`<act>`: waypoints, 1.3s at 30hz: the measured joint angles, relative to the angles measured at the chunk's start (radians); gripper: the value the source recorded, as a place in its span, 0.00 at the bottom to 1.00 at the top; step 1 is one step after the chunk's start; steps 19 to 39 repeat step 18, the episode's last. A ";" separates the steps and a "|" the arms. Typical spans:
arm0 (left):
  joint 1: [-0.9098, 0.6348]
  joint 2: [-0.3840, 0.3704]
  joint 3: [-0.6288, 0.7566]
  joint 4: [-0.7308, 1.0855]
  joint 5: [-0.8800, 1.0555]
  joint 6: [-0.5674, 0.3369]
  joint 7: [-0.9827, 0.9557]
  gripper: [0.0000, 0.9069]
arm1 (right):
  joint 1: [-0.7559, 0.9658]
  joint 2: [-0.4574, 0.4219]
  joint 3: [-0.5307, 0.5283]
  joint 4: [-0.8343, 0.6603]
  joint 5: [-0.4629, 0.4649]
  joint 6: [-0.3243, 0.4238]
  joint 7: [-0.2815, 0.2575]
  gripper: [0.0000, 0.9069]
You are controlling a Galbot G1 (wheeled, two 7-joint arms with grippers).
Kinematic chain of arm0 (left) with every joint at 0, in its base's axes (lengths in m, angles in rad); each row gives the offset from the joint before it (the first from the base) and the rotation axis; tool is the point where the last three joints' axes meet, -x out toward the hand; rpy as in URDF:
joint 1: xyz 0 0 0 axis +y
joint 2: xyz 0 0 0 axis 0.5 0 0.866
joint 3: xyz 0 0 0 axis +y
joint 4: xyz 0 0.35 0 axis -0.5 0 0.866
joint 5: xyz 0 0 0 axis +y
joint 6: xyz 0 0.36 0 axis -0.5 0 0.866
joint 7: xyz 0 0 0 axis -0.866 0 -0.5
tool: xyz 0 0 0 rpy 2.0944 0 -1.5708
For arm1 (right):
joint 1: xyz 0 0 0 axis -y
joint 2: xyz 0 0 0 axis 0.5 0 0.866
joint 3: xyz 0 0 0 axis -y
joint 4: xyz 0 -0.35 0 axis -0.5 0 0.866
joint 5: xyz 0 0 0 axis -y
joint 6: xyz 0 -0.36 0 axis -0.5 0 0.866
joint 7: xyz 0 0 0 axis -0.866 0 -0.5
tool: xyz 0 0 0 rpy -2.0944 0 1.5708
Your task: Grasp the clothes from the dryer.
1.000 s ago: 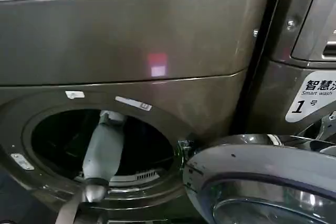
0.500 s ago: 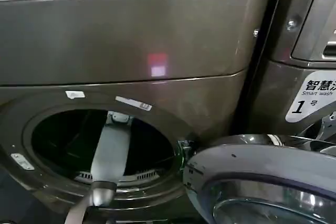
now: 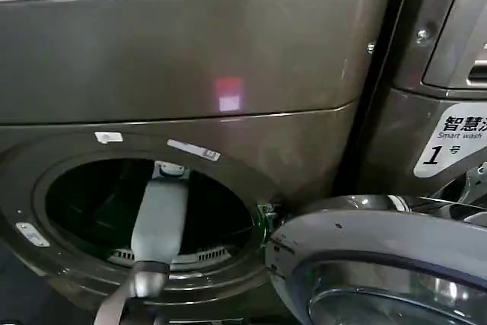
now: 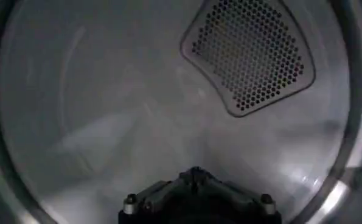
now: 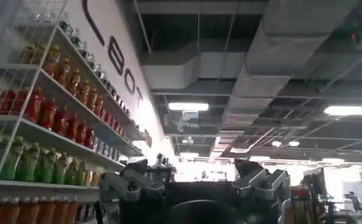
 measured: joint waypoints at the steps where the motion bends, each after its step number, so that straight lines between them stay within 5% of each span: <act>1: 0.000 0.001 0.000 0.000 -0.004 0.000 -0.003 0.00 | 0.000 -0.001 0.003 0.000 -0.001 -0.001 0.000 1.00; 39: -0.005 0.019 0.000 0.000 -0.037 -0.005 -0.024 0.00 | -0.020 -0.002 0.054 -0.003 0.000 -0.033 0.027 1.00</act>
